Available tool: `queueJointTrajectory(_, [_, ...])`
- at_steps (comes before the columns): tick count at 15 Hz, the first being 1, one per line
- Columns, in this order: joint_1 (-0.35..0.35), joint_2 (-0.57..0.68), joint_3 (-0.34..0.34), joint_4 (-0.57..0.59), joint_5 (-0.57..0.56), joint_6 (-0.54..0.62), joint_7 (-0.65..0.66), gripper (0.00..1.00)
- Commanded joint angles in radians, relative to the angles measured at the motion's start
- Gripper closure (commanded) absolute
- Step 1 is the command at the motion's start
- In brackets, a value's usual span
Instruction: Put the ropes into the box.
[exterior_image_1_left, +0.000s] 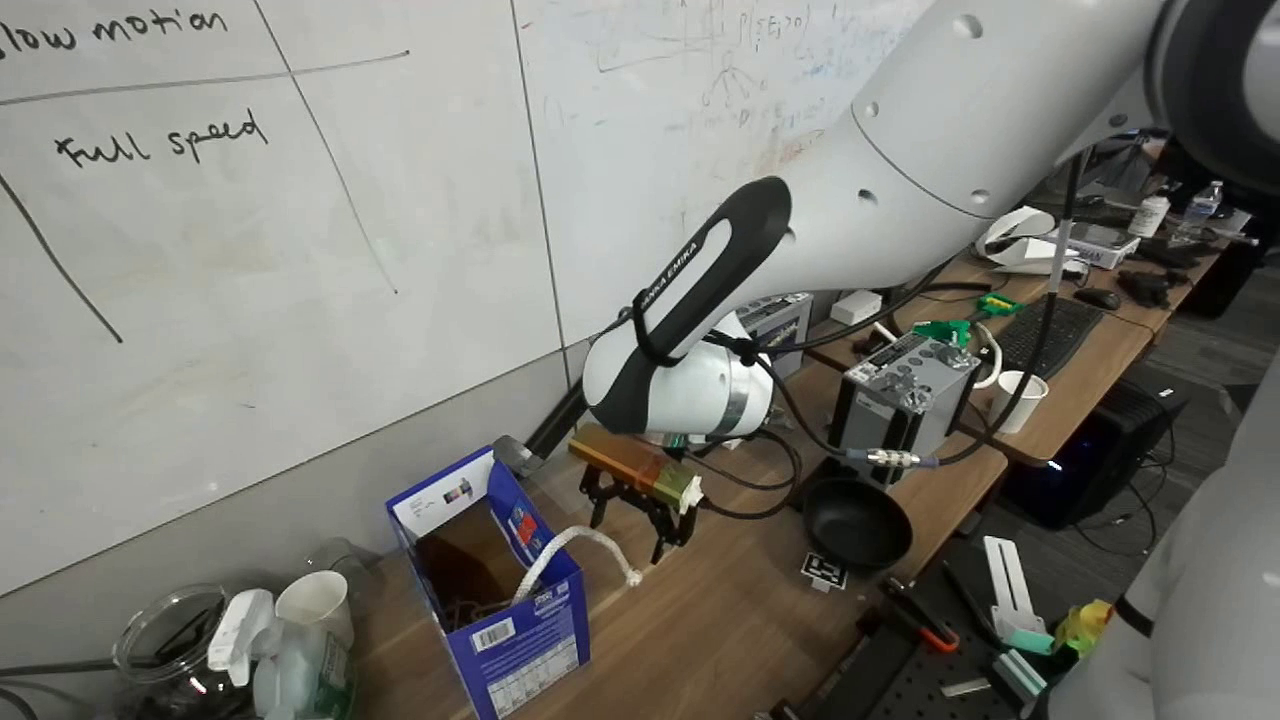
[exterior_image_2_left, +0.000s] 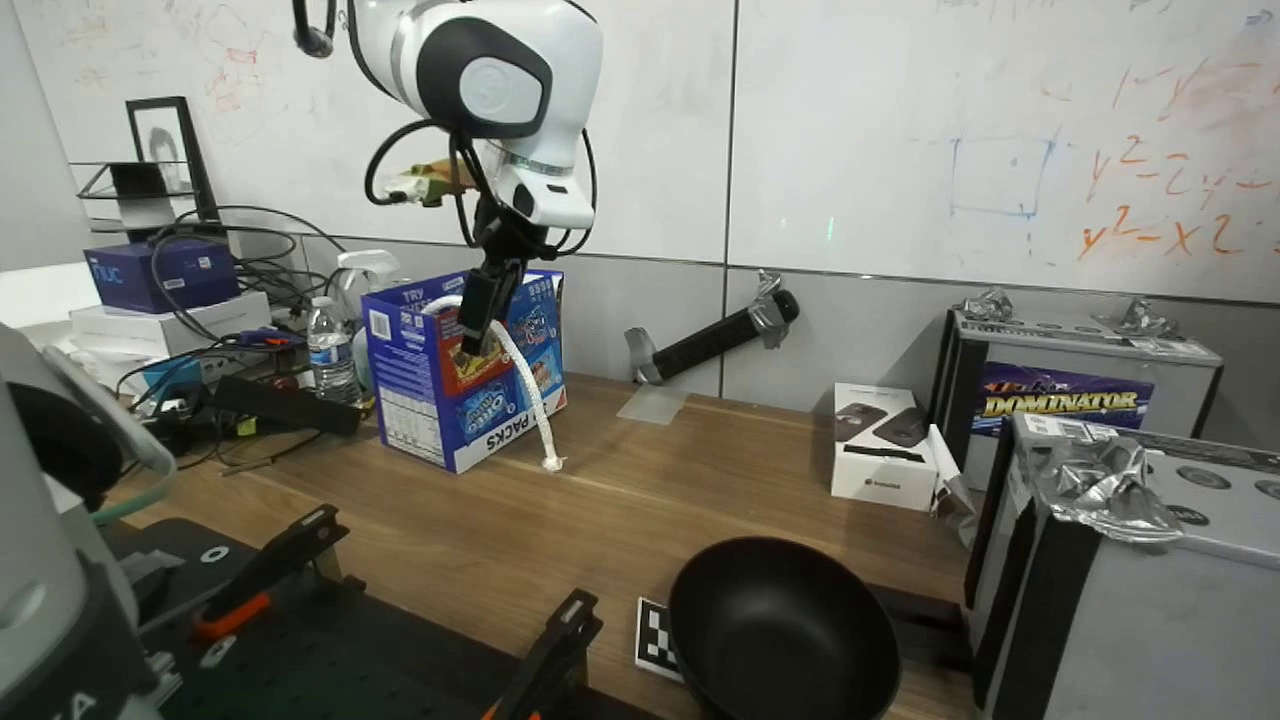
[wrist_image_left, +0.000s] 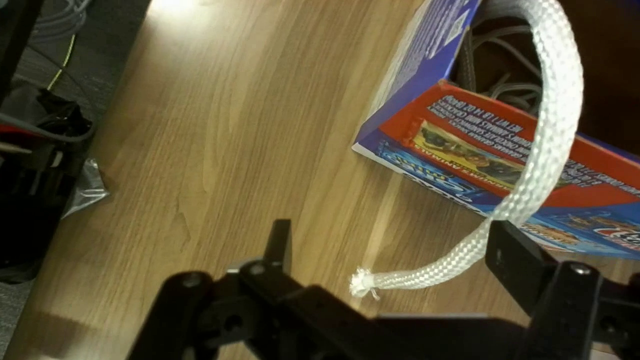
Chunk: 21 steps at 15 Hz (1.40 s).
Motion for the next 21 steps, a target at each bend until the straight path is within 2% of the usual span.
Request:
queueJointTrajectory(1, [0.000, 0.031, 0.009, 0.000, 0.113, 0.068, -0.065, 0.00])
queueJointTrajectory(7, [-0.002, 0.073, 0.006, 0.004, 0.213, 0.117, -0.143, 0.00])
queueJointTrajectory(16, [-0.003, 0.119, 0.003, 0.031, 0.436, 0.122, -0.394, 0.00])
queueJointTrajectory(21, [-0.001, 0.094, -0.038, 0.009, 0.418, 0.155, -0.391, 0.00])
